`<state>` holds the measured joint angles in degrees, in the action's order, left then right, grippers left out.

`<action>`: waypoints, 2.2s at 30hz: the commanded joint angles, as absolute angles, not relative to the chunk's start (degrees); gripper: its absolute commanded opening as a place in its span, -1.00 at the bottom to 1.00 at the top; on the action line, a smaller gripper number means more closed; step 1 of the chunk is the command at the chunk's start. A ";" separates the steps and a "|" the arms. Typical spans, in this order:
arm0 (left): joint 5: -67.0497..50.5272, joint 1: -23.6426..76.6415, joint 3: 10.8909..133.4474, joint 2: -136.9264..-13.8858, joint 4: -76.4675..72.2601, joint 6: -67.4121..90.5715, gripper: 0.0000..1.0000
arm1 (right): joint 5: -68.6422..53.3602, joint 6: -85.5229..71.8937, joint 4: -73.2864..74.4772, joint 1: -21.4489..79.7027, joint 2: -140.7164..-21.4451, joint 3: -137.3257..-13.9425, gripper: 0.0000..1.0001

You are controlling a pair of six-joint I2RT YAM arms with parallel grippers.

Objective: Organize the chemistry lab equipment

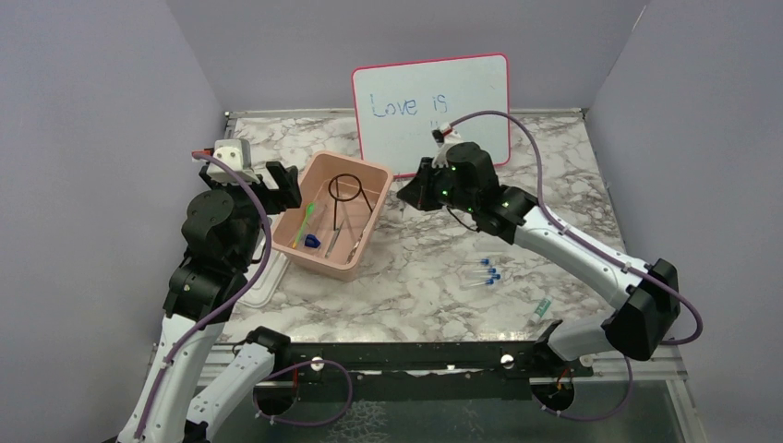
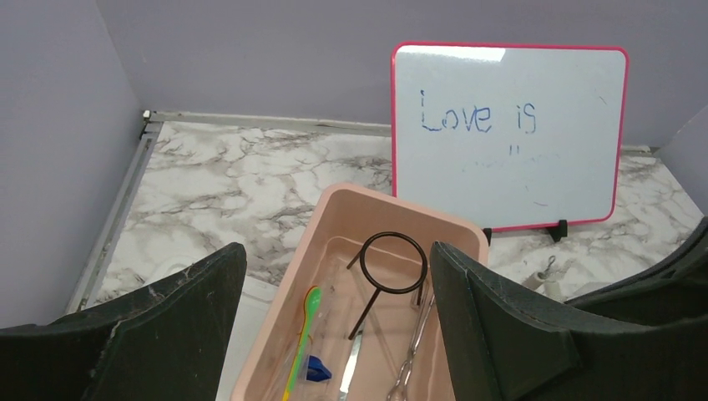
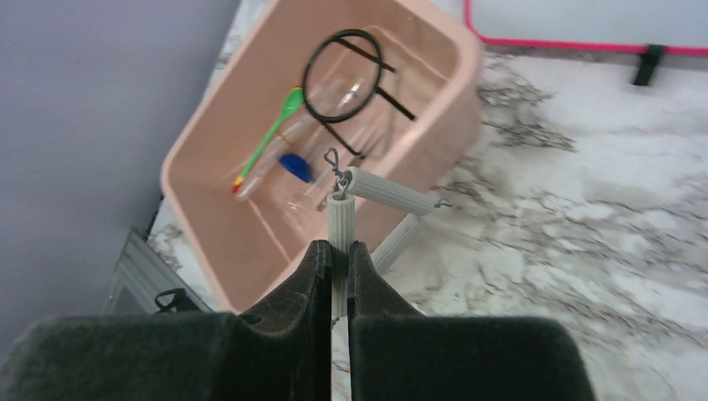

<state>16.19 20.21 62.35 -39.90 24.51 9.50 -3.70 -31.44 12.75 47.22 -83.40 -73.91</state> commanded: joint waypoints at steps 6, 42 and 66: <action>18.72 19.95 63.86 -38.73 23.45 7.84 0.67 | -10.00 -30.38 8.18 56.59 -98.10 -85.57 -0.99; 16.75 19.95 62.71 -40.62 23.29 7.95 0.68 | 3.25 -27.92 22.32 57.30 -105.48 -92.88 -0.33; -29.91 21.47 67.27 -54.95 15.00 13.51 0.70 | 12.27 -45.57 28.38 31.79 -68.02 -49.37 -0.37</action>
<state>-19.11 20.03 62.89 -50.50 18.92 9.63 14.26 -40.27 26.76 35.75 -70.96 -54.04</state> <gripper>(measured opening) 0.910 0.323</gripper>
